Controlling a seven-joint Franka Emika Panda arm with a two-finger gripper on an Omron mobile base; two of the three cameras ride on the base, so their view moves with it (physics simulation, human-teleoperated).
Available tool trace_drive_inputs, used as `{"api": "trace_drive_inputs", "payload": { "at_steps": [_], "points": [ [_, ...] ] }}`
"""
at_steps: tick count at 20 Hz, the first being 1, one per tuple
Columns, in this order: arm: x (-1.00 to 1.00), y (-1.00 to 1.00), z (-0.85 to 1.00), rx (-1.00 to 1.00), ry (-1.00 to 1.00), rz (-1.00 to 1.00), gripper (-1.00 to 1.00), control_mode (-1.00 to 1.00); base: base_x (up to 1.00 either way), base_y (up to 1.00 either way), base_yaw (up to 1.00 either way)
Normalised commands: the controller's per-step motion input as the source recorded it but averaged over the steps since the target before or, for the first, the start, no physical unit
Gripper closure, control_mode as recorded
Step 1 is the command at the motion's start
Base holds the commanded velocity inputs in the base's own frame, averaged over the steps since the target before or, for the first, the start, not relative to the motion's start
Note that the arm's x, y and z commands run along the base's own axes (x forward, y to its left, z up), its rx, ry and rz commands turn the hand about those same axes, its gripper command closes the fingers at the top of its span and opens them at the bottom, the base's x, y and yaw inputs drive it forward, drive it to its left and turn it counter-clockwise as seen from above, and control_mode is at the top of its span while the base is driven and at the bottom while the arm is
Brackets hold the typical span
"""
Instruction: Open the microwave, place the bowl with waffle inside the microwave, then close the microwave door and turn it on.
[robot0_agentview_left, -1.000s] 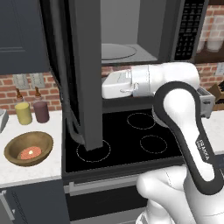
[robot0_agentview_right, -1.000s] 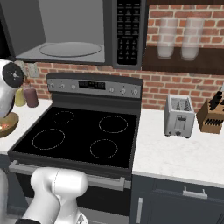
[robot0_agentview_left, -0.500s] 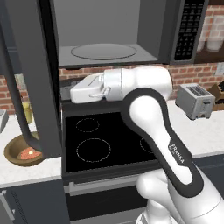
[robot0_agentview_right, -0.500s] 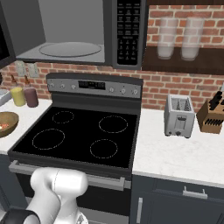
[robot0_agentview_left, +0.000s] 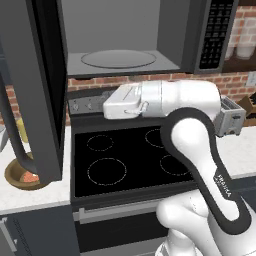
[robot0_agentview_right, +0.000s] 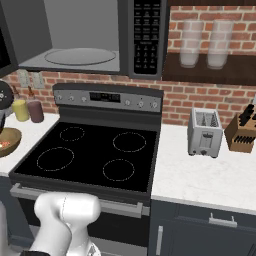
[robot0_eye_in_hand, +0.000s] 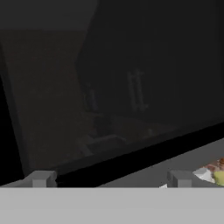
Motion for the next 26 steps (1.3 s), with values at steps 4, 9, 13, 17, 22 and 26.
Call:
{"api": "trace_drive_inputs", "payload": {
  "at_steps": [4, 9, 13, 17, 22, 26],
  "points": [
    [-0.28, -1.00, 0.13, 0.01, 0.10, -0.39, -1.00, -1.00, 0.00, 0.00, 0.00],
    [-0.15, -0.60, 0.03, 0.00, 0.32, -0.49, -1.00, -1.00, 0.00, 0.00, 0.00],
    [0.14, -0.28, 0.00, 0.02, 0.57, -0.43, -1.00, -1.00, 0.00, 0.00, 0.00],
    [0.62, -0.32, 0.00, 0.00, 0.74, -0.22, -1.00, -1.00, 0.00, 0.00, 0.00],
    [0.67, -0.50, -0.29, 0.01, 0.66, -0.02, -1.00, -1.00, 0.00, 0.00, 0.00],
    [0.31, -0.07, -0.79, 0.01, 0.44, 0.07, -1.00, -1.00, 0.00, 0.00, 0.00]
  ]
}}
